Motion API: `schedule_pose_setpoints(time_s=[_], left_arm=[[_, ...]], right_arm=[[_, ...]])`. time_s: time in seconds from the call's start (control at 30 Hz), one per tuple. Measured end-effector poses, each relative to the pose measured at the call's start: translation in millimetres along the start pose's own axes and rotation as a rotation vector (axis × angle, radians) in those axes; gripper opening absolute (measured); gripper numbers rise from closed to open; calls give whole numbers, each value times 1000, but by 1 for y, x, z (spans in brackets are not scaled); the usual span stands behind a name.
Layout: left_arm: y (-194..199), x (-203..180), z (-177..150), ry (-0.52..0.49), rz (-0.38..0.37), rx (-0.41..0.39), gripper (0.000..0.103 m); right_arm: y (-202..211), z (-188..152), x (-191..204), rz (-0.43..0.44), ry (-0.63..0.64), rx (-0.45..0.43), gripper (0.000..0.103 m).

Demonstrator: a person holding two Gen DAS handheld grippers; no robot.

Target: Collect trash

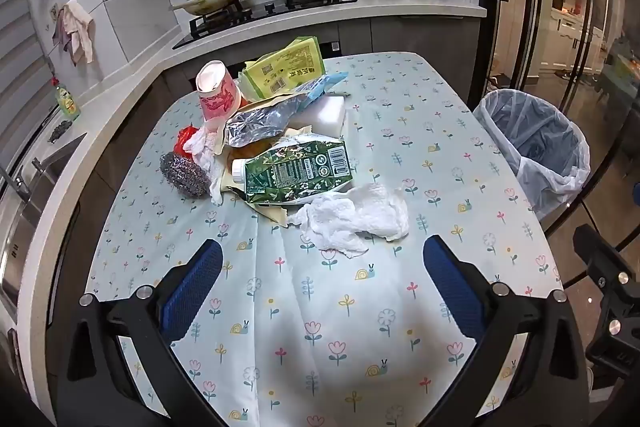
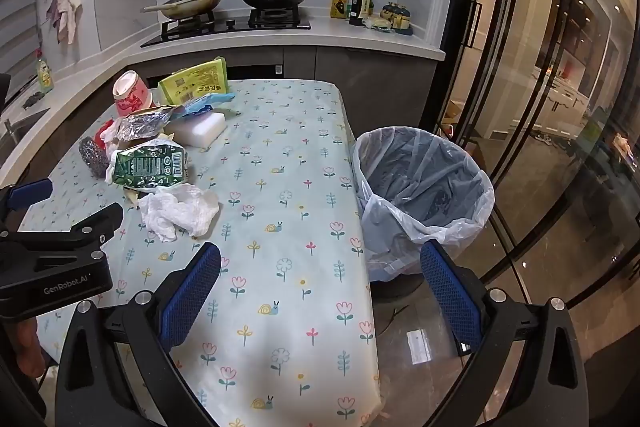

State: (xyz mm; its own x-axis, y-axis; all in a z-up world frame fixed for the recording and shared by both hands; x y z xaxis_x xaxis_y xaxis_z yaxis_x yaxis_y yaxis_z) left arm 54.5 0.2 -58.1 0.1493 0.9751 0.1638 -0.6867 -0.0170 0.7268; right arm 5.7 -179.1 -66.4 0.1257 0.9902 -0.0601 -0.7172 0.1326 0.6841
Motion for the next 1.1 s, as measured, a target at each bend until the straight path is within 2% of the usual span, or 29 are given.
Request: schedule_pose_setpoints(time_s=[1.1], left_arm=[[-5, 0, 0, 2, 2, 9, 96]], right_arm=[[-2, 0, -5, -2, -6, -3, 96]])
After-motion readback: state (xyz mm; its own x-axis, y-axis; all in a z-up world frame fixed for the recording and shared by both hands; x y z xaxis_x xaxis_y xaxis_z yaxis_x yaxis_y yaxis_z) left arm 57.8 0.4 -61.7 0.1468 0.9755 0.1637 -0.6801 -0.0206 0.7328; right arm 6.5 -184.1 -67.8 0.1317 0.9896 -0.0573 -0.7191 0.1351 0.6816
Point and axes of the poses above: each gripper's, at about its wrist camera, not at the fingertips, and y roughly against the way its jaws point, x to its left, z to its top, the point moved 8 cm from there along -y, roughly the way its jaws point, and after that the axes turned 1 degree about z, right-handed, at the moved point
